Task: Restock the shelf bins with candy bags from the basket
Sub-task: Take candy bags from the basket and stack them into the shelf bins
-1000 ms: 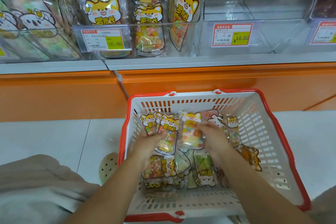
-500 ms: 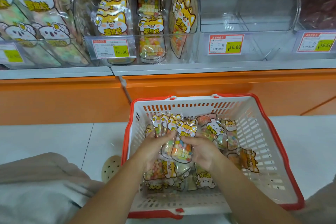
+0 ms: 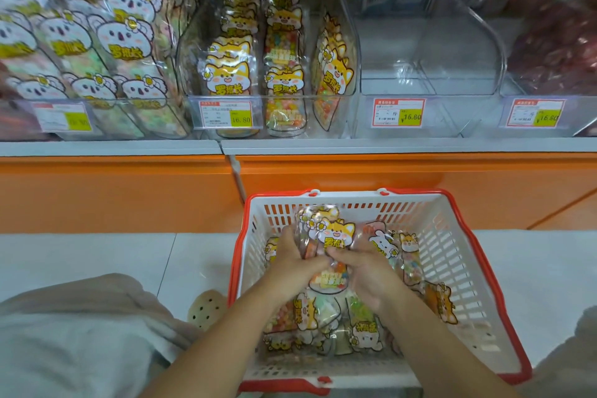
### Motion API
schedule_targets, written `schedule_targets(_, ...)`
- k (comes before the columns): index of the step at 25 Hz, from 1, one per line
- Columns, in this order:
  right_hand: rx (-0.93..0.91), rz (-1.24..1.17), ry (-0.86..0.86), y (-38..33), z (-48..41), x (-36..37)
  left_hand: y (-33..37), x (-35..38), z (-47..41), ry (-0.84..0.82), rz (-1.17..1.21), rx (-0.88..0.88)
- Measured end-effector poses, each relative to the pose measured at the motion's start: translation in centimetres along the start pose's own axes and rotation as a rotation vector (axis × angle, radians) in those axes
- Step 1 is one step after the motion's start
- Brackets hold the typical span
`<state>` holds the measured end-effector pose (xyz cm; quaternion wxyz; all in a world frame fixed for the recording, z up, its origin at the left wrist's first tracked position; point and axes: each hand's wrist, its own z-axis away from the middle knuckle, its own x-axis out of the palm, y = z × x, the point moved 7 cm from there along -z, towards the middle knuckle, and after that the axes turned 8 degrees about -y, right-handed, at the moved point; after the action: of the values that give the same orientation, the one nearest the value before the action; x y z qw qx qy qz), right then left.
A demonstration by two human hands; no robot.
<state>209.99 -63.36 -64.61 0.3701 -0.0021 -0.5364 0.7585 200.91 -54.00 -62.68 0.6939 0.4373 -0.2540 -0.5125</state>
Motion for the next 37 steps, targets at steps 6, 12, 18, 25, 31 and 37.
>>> schedule_targets(6, -0.062, -0.032, -0.138, -4.9, 1.2, 3.3, 5.0, -1.7, 1.6, -0.12, -0.155, 0.05)
schedule_targets(12, -0.252, 0.257, -0.155, -12.6, 2.6, 8.5, 12.8, -4.8, 4.4, -0.113, -0.194, 0.176)
schedule_targets(18, -0.402, 0.277, -0.148, -23.2, 0.9, 13.2, 23.2, -11.2, 5.5, 0.004, -0.385, 0.333)
schedule_targets(25, -0.389, 0.537, 0.322, -32.7, -10.8, 12.6, 27.4, -17.5, 0.1, 0.521, -0.82, 0.548)
schedule_targets(31, -0.158, 0.721, 0.341, -29.3, -17.9, 11.6, 24.2, -19.4, -5.2, 0.449, -1.078, 0.26)
schedule_targets(37, -0.235, 0.837, 0.29, -28.6, -18.6, 11.5, 23.7, -19.4, -5.9, 0.422, -1.079, 0.224)
